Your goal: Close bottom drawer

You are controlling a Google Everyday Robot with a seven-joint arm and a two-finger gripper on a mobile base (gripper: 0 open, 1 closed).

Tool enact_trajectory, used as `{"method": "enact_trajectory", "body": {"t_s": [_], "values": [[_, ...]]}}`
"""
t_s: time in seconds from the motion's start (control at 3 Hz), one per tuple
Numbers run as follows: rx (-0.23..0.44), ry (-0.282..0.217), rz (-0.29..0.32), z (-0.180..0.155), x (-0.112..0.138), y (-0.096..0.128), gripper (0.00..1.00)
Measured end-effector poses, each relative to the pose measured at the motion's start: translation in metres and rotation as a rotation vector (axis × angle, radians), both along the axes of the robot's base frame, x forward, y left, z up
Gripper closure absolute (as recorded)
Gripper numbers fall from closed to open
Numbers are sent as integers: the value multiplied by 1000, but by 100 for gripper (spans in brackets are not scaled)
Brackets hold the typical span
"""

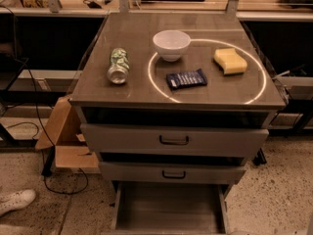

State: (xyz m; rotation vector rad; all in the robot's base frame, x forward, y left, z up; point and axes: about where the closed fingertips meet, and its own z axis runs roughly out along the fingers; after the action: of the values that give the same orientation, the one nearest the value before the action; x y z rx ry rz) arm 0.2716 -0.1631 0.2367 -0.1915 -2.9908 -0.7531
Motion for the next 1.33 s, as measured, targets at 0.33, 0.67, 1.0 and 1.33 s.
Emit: {"method": "enact_trajectory", "body": {"t_s": [0.33,0.67,1.0,1.33], "values": [[7,7,-29,-13,6,5,100],[-9,8,-91,-36,26,5,100],[-21,-8,-133,-50,45,8,100],[-17,-32,-153,-57,59,15,100]]}}
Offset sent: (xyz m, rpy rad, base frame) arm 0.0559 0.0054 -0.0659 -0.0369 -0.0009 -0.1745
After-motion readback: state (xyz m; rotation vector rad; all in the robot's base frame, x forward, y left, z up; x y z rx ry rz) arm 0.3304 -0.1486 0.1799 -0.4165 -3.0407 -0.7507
